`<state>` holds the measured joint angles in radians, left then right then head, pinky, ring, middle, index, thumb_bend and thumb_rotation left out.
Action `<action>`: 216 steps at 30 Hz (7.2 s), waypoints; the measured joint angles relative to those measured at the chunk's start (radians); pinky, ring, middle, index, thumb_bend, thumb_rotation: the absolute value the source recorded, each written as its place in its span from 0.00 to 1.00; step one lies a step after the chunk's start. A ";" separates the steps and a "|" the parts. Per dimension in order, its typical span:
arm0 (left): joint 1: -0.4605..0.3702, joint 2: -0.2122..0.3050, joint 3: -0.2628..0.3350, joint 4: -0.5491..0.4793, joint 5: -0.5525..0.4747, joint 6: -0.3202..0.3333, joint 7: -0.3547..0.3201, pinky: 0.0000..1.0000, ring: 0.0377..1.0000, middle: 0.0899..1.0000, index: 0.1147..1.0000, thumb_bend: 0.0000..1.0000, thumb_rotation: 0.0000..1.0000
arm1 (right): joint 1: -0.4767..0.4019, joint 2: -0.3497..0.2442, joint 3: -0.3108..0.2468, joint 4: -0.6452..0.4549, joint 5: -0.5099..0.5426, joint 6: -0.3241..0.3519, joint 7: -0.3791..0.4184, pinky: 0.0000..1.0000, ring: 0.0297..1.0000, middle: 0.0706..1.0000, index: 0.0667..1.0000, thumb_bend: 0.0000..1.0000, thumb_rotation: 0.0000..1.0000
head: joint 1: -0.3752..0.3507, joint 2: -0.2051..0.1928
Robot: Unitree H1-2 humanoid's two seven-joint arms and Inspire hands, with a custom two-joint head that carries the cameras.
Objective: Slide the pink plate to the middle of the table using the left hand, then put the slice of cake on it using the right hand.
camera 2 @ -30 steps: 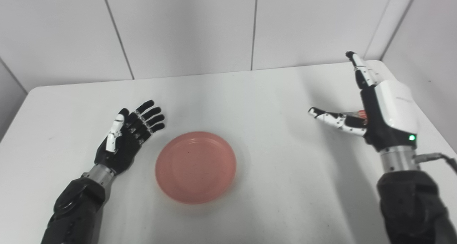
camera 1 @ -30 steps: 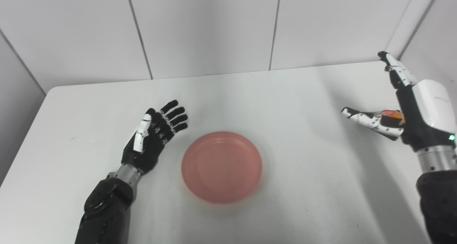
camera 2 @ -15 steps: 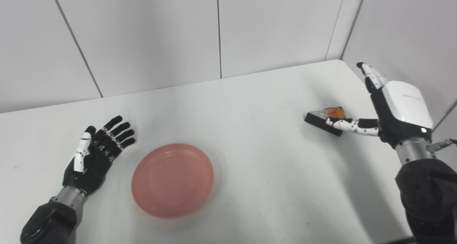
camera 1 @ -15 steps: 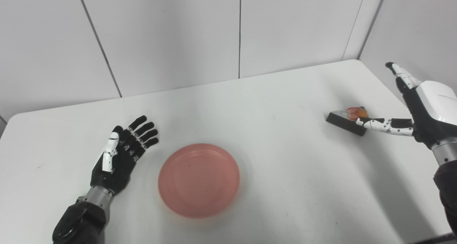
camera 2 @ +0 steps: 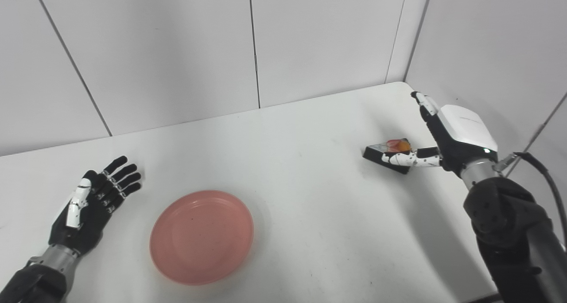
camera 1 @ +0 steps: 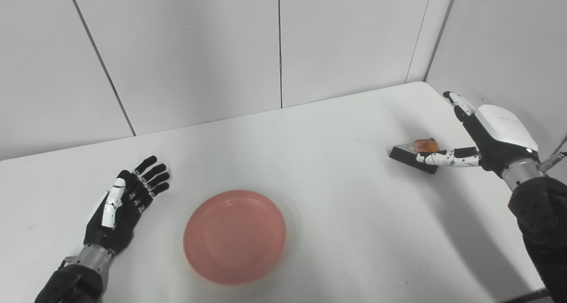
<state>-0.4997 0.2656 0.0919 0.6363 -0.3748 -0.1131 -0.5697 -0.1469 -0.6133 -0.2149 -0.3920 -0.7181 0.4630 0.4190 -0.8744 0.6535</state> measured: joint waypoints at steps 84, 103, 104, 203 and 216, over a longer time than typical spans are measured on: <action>-0.016 0.068 0.034 0.085 -0.002 -0.057 -0.072 0.78 0.80 0.80 0.79 0.53 0.92 | -0.291 -0.075 0.215 0.593 0.043 0.003 0.008 0.69 0.82 0.87 0.92 1.00 0.35 | -0.005 0.032; -0.006 0.070 0.035 0.065 -0.002 -0.049 -0.070 0.78 0.79 0.80 0.79 0.53 0.91 | -0.366 -0.110 0.301 0.675 0.068 0.003 0.035 0.60 0.63 0.66 0.70 0.94 0.15 | -0.002 0.031; -0.005 0.070 0.035 0.062 -0.002 -0.046 -0.070 0.78 0.79 0.80 0.79 0.53 0.92 | -0.366 -0.118 0.309 0.673 0.073 0.003 0.043 0.65 0.65 0.67 0.64 0.89 0.10 | -0.002 0.031; 0.248 -0.315 -0.185 -0.600 0.158 0.357 0.399 0.82 0.82 0.81 0.79 0.43 1.00 | -0.466 0.300 0.662 0.177 0.054 -0.195 0.231 0.33 0.38 0.39 0.50 0.52 0.00 | 0.761 0.048; 0.238 -0.317 -0.187 -0.592 0.174 0.358 0.399 0.82 0.83 0.83 0.80 0.44 1.00 | -0.428 0.293 0.682 0.165 0.017 -0.194 0.259 0.28 0.32 0.42 0.46 0.52 0.00 | 0.762 0.048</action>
<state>-0.2613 -0.0510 -0.0952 0.0439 -0.2007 0.2445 -0.1709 -0.5744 -0.3205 0.4676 -0.2268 -0.7008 0.2694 0.6779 -0.1120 0.7010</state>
